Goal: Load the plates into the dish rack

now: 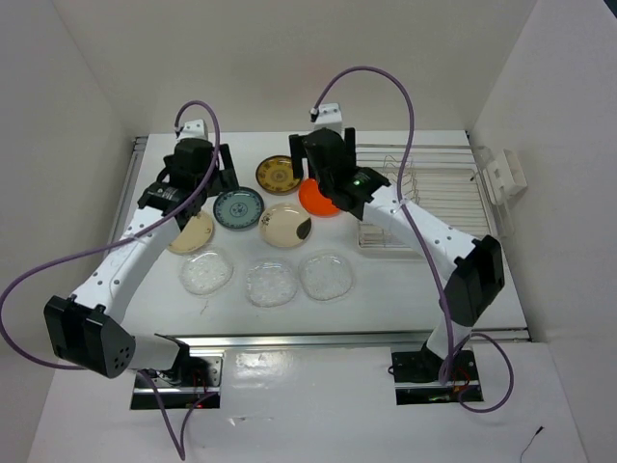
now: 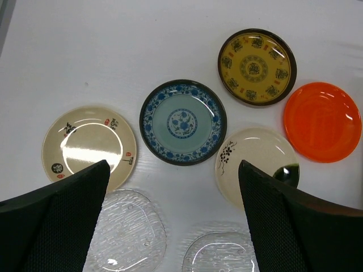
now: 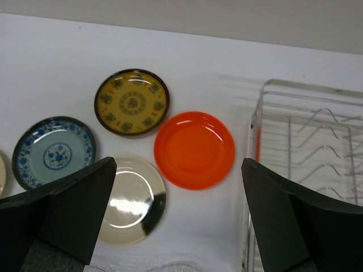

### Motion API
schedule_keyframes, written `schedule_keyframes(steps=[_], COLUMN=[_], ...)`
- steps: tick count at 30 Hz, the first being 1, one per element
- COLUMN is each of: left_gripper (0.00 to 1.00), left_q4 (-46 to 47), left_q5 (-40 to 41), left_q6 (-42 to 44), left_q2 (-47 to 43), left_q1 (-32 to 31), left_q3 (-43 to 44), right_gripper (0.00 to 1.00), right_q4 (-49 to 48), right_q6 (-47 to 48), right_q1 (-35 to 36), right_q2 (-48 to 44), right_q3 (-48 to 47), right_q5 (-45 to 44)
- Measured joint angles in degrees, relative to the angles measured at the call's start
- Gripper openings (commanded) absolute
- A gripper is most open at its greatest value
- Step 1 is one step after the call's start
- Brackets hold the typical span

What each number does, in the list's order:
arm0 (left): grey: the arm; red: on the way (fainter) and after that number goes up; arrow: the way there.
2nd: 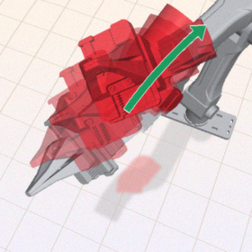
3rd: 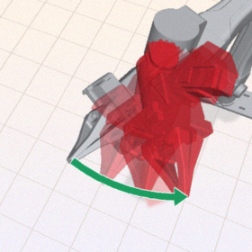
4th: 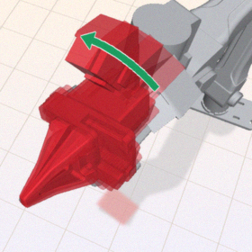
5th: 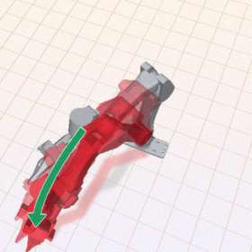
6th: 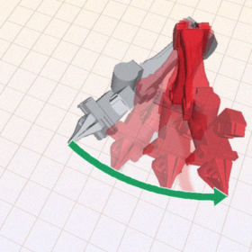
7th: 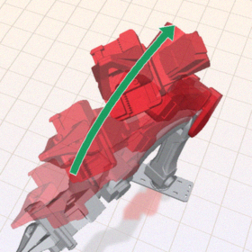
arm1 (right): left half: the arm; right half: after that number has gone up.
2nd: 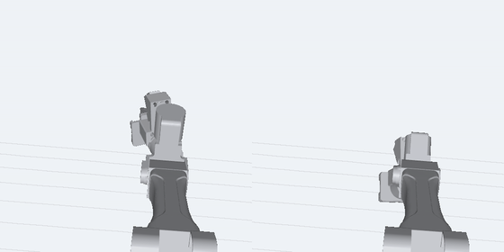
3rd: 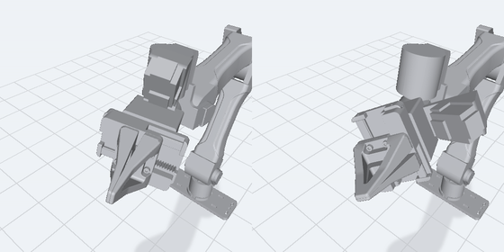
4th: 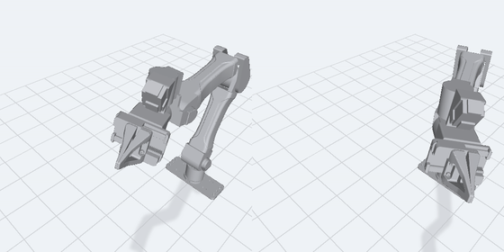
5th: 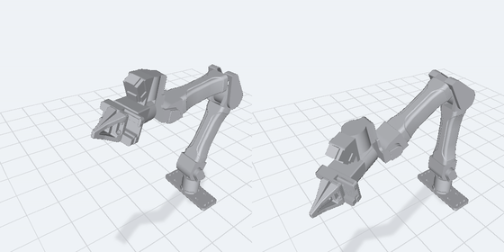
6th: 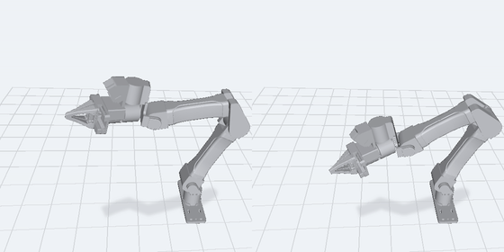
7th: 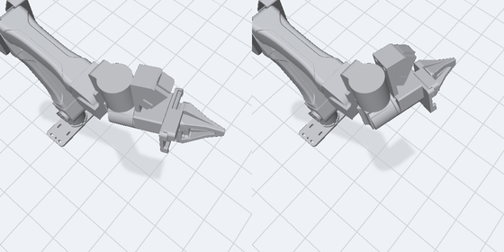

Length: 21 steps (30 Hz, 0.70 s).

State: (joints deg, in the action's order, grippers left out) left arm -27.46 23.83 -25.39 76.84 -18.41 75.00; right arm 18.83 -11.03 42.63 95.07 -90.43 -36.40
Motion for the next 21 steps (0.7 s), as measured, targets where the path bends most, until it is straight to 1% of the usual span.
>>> schedule_keyframes(steps=[6, 12, 14, 17, 21], left_gripper=[0.99, 0.99, 0.99, 0.99, 0.99], left_q4=[2.7, 6.1, 6.0, 5.9, 6.2], left_q5=[-3.3, -3.5, -4.4, -8.0, -17.3], left_q6=[1.4, 3.7, 4.0, 4.0, 4.5], left_q2=[1.0, 4.9, 6.4, 9.2, 10.3], left_q1=[2.5, 4.6, 6.7, 11.8, 20.4], left_q3=[-0.2, -0.1, 0.5, 3.0, 3.6], right_gripper=[1.00, 1.00, 1.00, 1.00, 1.00], right_q4=[-4.2, -5.0, -4.6, -4.5, -4.2], right_q6=[1.2, 1.2, 1.0, 0.2, -0.5], right_q1=[-2.3, -6.9, -8.8, -12.3, -17.3], right_q2=[8.9, 18.5, 20.5, 21.8, 21.9], right_q3=[-8.8, -18.0, -19.9, -21.2, -21.3], right_q5=[7.2, 13.8, 16.8, 21.3, 27.5])
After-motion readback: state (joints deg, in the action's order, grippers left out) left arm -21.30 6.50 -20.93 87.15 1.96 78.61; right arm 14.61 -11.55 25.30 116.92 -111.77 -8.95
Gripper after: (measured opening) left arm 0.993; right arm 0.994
